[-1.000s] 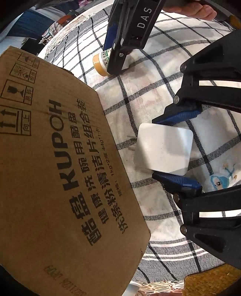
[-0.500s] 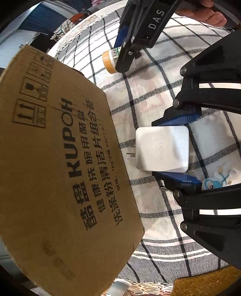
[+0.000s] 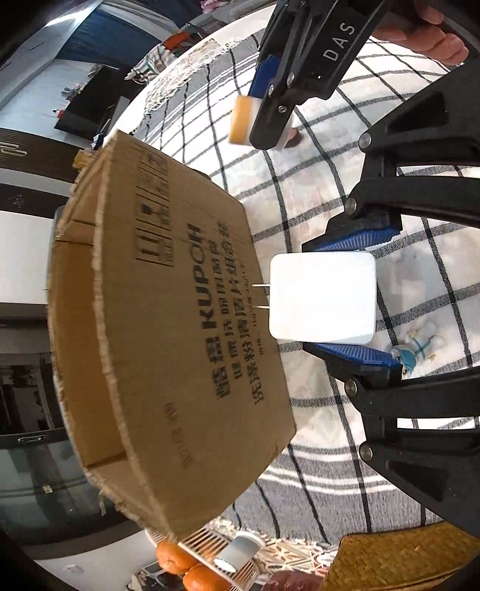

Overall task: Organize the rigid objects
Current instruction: 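Lift the white charger and orange-lidded jar and carry both over the box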

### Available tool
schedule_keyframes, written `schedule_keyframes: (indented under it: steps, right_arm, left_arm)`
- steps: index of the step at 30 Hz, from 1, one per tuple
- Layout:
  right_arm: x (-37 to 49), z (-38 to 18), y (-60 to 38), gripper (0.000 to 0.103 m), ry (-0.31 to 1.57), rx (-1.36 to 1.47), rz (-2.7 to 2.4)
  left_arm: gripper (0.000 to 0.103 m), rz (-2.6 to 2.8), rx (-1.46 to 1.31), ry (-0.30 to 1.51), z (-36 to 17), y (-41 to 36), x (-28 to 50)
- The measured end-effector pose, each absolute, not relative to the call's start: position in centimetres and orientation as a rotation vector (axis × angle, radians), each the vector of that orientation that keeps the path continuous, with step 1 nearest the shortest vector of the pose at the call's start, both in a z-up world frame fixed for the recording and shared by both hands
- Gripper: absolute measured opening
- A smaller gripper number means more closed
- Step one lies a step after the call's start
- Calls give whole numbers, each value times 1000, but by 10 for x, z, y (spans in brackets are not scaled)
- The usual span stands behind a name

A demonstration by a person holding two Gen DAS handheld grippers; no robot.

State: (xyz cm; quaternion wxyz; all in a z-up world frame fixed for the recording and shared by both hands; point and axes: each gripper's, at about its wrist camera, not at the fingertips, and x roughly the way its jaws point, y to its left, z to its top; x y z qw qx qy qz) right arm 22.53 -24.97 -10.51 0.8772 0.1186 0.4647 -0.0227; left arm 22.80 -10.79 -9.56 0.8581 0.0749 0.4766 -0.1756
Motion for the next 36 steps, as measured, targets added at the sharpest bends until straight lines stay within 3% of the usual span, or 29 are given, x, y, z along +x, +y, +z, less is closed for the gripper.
schedule_keyframes:
  steps: [36]
  right_arm:
    - [203,-7,-219,42,736,200,55]
  left_arm:
    - [44,-323,81,770,11,-78,218]
